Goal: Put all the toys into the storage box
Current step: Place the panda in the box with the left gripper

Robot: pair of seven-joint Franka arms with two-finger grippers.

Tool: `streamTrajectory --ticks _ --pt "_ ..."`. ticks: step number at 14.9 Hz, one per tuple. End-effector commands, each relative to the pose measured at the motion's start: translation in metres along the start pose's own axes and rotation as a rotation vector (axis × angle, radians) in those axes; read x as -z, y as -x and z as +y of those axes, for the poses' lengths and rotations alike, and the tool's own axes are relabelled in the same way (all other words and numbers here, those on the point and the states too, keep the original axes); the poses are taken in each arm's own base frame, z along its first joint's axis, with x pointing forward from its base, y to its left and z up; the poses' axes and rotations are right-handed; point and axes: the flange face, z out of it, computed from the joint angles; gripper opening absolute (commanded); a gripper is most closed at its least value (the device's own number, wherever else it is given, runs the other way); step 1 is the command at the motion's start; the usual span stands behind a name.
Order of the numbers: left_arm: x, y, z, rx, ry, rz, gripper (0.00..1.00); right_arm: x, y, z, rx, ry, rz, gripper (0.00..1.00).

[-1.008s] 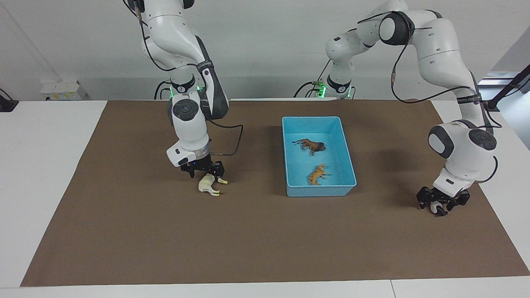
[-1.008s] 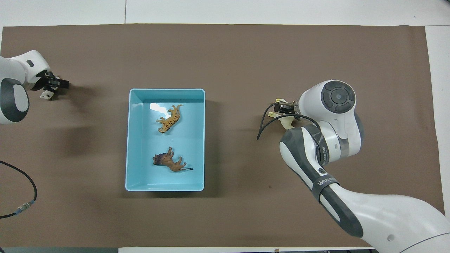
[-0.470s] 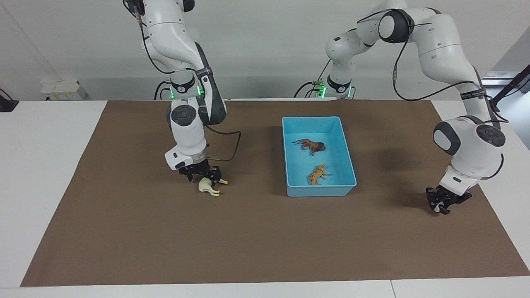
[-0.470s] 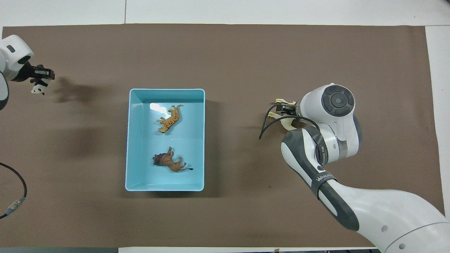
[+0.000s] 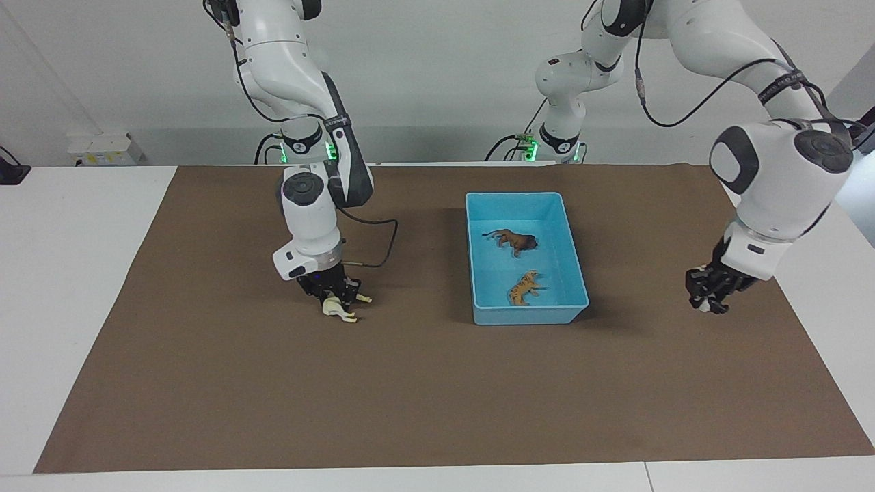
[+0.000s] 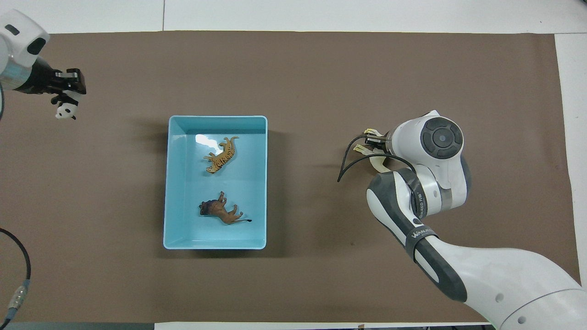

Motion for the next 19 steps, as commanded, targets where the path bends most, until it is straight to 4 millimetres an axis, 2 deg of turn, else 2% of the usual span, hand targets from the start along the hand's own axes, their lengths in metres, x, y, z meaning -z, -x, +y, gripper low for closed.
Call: streamTrajectory --ticks 1,2,4,5,7,8,9,10,13,16,17,18,19 --pt "0.025 0.042 0.076 0.119 -0.006 -0.046 0.00 -0.001 0.002 0.001 -0.006 -0.005 0.004 0.00" --pt "0.023 0.055 0.109 0.142 -0.008 -0.053 0.00 0.000 0.002 0.000 -0.001 0.000 -0.004 0.00" --pt "0.020 0.087 0.160 0.146 -0.011 -0.053 0.00 0.013 -0.005 -0.006 0.007 0.019 -0.028 0.00" --pt "0.012 0.103 0.177 0.134 -0.014 -0.055 0.00 0.028 -0.015 -0.006 0.006 0.035 -0.051 0.00" --pt "-0.007 0.133 0.188 0.096 -0.023 -0.056 0.00 0.055 -0.030 -0.008 0.017 0.052 -0.085 0.00" --pt "-0.016 0.142 0.189 0.084 -0.013 -0.036 0.15 0.067 -0.036 -0.006 0.010 0.058 -0.096 0.00" --pt "-0.023 0.151 0.187 0.079 -0.012 -0.029 0.80 0.080 -0.039 -0.007 0.008 0.060 -0.105 0.00" --pt "-0.026 0.156 0.186 0.078 -0.015 -0.031 1.00 0.091 -0.041 -0.008 0.006 0.062 -0.115 0.00" --pt "-0.025 0.155 0.184 0.084 -0.018 -0.033 1.00 0.124 -0.047 -0.010 -0.002 0.065 -0.132 0.00" --pt "-0.025 0.150 0.178 0.086 -0.016 -0.030 1.00 0.141 -0.044 -0.018 -0.011 0.059 -0.144 0.00" --pt "-0.024 0.142 0.170 0.094 -0.012 -0.022 1.00 0.153 -0.045 -0.028 -0.050 0.052 -0.137 0.00" --pt "-0.020 0.126 0.146 0.103 -0.010 -0.015 1.00 0.169 -0.046 -0.045 -0.123 0.041 -0.118 0.00" --pt "-0.016 0.113 0.124 0.086 -0.009 -0.007 1.00 0.182 -0.035 -0.073 -0.144 0.030 -0.109 0.00"
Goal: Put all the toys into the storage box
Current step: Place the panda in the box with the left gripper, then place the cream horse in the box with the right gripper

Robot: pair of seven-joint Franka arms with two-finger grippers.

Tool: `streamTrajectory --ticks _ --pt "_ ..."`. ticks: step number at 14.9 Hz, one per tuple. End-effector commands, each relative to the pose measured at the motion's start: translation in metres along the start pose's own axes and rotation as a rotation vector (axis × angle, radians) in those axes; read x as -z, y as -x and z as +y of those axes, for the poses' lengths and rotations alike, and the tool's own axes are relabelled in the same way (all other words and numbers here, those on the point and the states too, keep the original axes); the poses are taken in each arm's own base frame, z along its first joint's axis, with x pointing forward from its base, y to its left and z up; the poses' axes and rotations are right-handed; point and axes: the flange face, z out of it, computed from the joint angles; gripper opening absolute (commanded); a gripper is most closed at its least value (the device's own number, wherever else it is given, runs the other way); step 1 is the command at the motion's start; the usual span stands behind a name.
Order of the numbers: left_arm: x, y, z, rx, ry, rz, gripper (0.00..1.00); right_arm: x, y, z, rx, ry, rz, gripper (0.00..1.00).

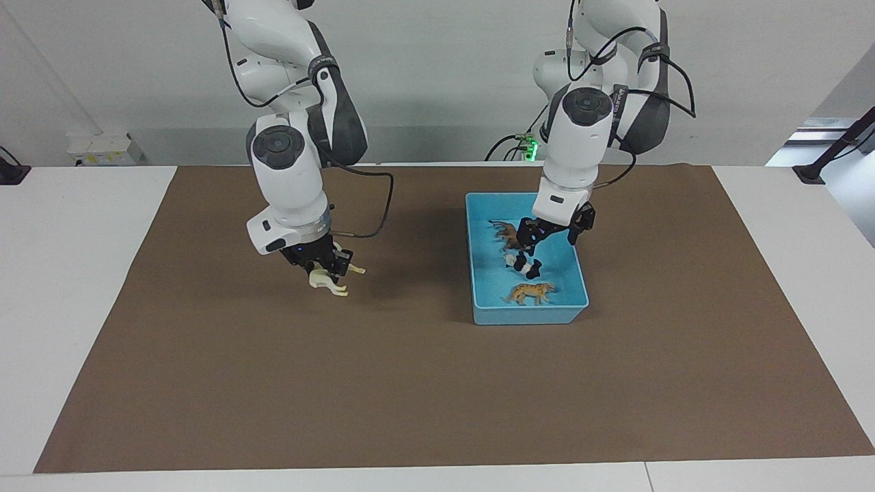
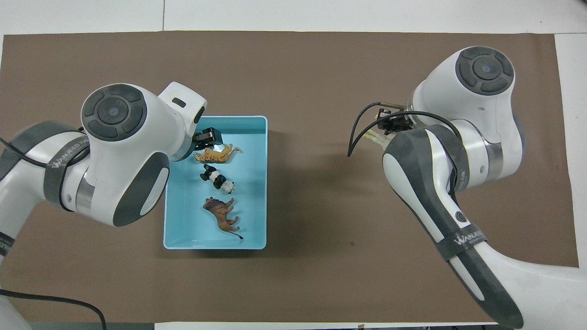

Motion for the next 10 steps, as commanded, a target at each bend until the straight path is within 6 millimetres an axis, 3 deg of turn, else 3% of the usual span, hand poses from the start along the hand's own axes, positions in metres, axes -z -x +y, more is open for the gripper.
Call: streamTrajectory --ticks 1,2,6,8,10 --pt "0.012 -0.037 -0.065 -0.032 0.017 0.031 1.00 0.036 0.028 -0.058 -0.083 -0.029 0.020 0.00" --pt "0.017 -0.052 -0.093 -0.046 0.016 0.044 1.00 0.037 0.038 -0.076 -0.115 -0.045 0.017 0.00" --pt "0.039 -0.080 -0.167 -0.093 0.001 0.066 1.00 0.067 0.076 -0.153 -0.353 -0.247 -0.025 0.00" --pt "0.057 -0.076 -0.190 -0.130 -0.019 0.027 1.00 0.081 0.103 -0.196 -0.559 -0.415 -0.026 0.00" --pt "0.088 -0.060 -0.203 -0.158 -0.033 0.006 1.00 0.076 0.127 -0.222 -0.677 -0.523 -0.055 0.00"
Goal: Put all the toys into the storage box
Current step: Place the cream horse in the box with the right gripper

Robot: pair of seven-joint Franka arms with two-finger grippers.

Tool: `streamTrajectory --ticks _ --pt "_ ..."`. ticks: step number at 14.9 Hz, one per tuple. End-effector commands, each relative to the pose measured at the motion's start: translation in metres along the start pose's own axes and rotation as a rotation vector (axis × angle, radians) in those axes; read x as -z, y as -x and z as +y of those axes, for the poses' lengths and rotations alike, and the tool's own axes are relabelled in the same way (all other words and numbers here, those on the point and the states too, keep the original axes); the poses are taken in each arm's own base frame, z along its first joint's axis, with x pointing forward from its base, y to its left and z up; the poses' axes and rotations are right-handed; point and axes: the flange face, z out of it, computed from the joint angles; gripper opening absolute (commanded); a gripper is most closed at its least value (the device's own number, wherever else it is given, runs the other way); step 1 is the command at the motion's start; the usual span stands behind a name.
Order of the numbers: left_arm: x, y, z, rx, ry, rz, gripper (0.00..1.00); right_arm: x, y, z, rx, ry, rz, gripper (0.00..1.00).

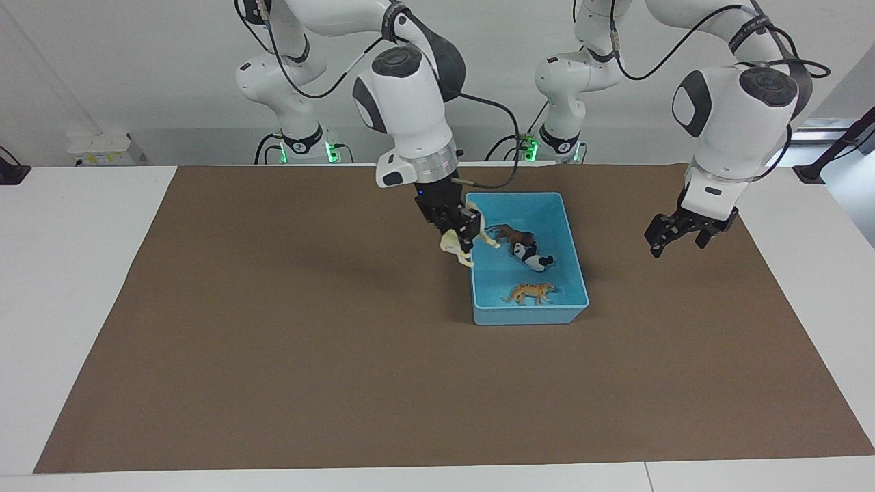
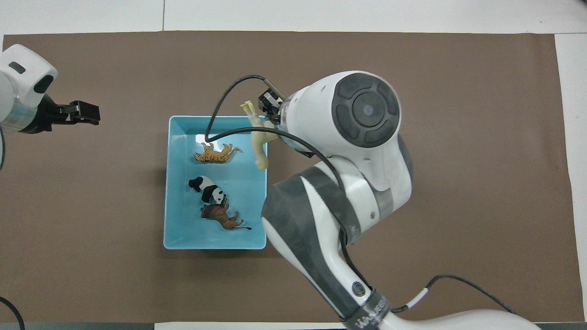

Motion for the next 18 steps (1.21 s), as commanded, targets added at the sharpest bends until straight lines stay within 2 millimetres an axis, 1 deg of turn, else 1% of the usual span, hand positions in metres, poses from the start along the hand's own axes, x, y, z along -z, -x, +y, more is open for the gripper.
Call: streamTrajectory --ticks 1,2,3,4,5,6,7,8,9,11,13,14,15,16,17,18 --pt "0.046 0.030 -0.006 -0.030 0.008 -0.029 1.00 -0.019 0.034 -0.012 -0.194 -0.118 -0.088 0.00" --pt "0.055 0.037 -0.003 -0.021 0.032 -0.035 1.00 -0.041 0.051 -0.013 -0.235 -0.147 -0.119 0.00" --pt "0.064 0.042 0.001 -0.014 0.054 -0.031 1.00 -0.075 0.070 -0.009 -0.249 -0.158 -0.124 0.00" --pt "0.069 0.047 0.005 -0.014 0.065 -0.034 1.00 -0.108 0.082 -0.004 -0.269 -0.181 -0.114 0.00" --pt "0.075 0.052 0.010 -0.016 0.067 -0.035 1.00 -0.121 0.093 0.001 -0.296 -0.185 -0.117 0.00" --pt "0.075 0.056 0.013 -0.009 0.065 -0.043 1.00 -0.125 0.091 0.005 -0.331 -0.175 -0.116 0.00" --pt "0.077 0.057 0.016 -0.007 0.067 -0.040 1.00 -0.125 0.092 0.005 -0.356 -0.174 -0.118 0.00" --pt "0.077 0.056 0.018 -0.009 0.070 -0.033 1.00 -0.125 0.097 0.005 -0.372 -0.172 -0.123 0.89" --pt "0.078 0.054 0.018 -0.013 0.073 -0.031 1.00 -0.121 0.099 0.003 -0.393 -0.172 -0.124 1.00" --pt "0.081 0.050 0.016 -0.016 0.074 -0.056 1.00 -0.121 0.094 0.003 -0.403 -0.155 -0.117 1.00" --pt "0.089 0.036 0.013 -0.016 0.083 -0.088 1.00 -0.124 0.089 0.006 -0.403 -0.105 -0.104 1.00" --pt "0.091 0.034 0.013 -0.016 0.087 -0.094 1.00 -0.122 0.082 0.008 -0.389 -0.063 -0.085 1.00" --pt "0.090 0.035 0.012 -0.015 0.086 -0.096 1.00 -0.105 0.064 0.004 -0.358 -0.043 -0.037 1.00" --pt "0.088 0.037 0.013 -0.016 0.085 -0.097 1.00 -0.097 0.052 0.006 -0.301 -0.002 0.026 1.00" --pt "0.086 0.036 0.014 -0.018 0.084 -0.094 1.00 -0.084 0.038 0.009 -0.236 0.043 0.075 1.00" --pt "0.089 0.033 0.016 -0.012 0.087 -0.066 1.00 -0.071 0.015 0.013 -0.175 0.094 0.100 1.00"
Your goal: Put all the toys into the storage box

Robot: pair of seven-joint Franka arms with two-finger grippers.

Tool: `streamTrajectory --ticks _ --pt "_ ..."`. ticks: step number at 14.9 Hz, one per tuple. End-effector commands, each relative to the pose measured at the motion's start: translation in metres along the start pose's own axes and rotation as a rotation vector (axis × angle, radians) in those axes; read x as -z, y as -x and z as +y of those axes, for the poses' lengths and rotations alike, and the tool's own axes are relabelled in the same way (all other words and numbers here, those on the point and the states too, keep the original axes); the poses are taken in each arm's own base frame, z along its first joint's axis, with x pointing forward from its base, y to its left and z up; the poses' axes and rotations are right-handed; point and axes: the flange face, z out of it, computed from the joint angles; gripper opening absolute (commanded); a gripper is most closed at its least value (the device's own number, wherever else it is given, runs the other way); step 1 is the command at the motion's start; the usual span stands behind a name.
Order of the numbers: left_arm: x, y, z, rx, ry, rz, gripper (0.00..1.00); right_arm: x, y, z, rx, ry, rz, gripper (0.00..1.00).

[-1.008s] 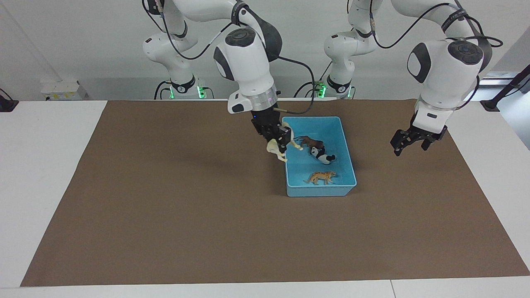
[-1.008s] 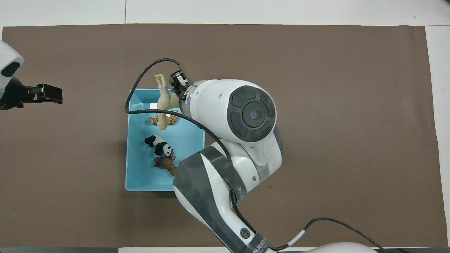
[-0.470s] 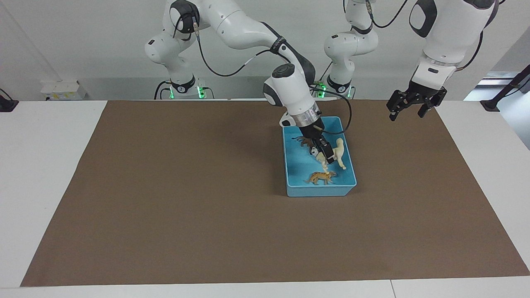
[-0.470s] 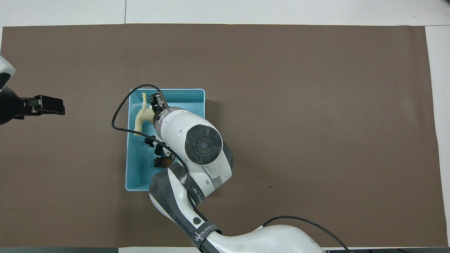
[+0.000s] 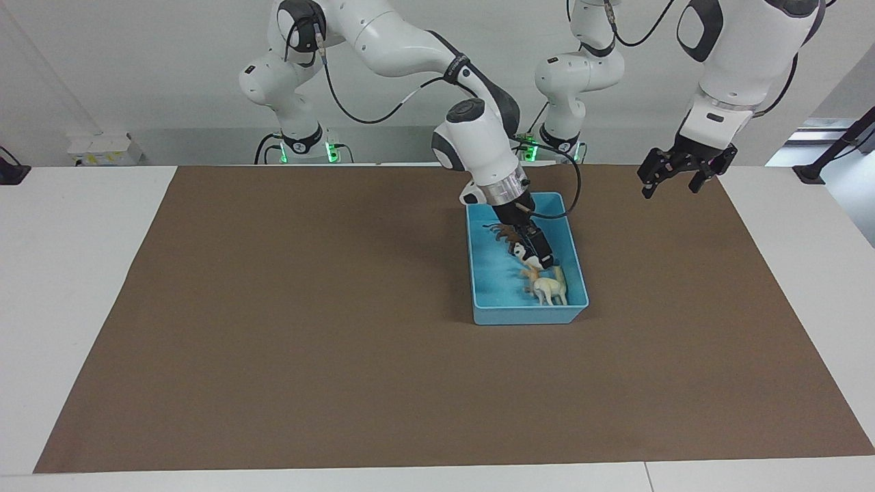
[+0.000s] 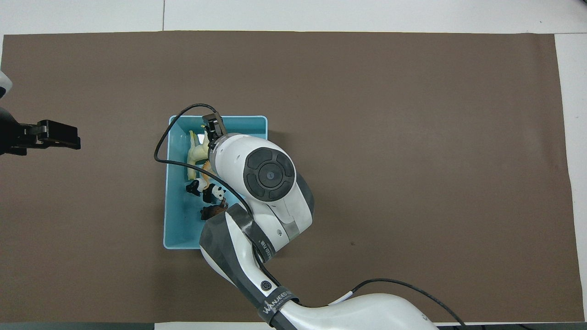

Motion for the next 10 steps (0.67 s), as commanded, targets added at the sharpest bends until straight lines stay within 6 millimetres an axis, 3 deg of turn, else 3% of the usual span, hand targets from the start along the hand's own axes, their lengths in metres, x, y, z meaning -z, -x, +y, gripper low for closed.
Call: streamTrajectory --ticks 1,4,7,10 --pt "0.004 -0.009 0.004 0.009 0.023 0.041 1.00 0.040 -0.055 -0.005 0.167 0.107 0.071 1.00" --pt "0.005 -0.008 0.005 0.007 0.021 0.038 1.00 0.071 -0.129 -0.002 0.498 0.261 0.064 1.00" --pt "0.004 -0.007 0.011 -0.001 0.022 0.038 1.00 0.107 -0.208 -0.003 0.751 0.323 0.038 1.00" --pt "0.006 -0.007 0.017 -0.013 0.028 0.049 1.00 0.130 -0.277 0.003 0.996 0.376 0.004 1.00"
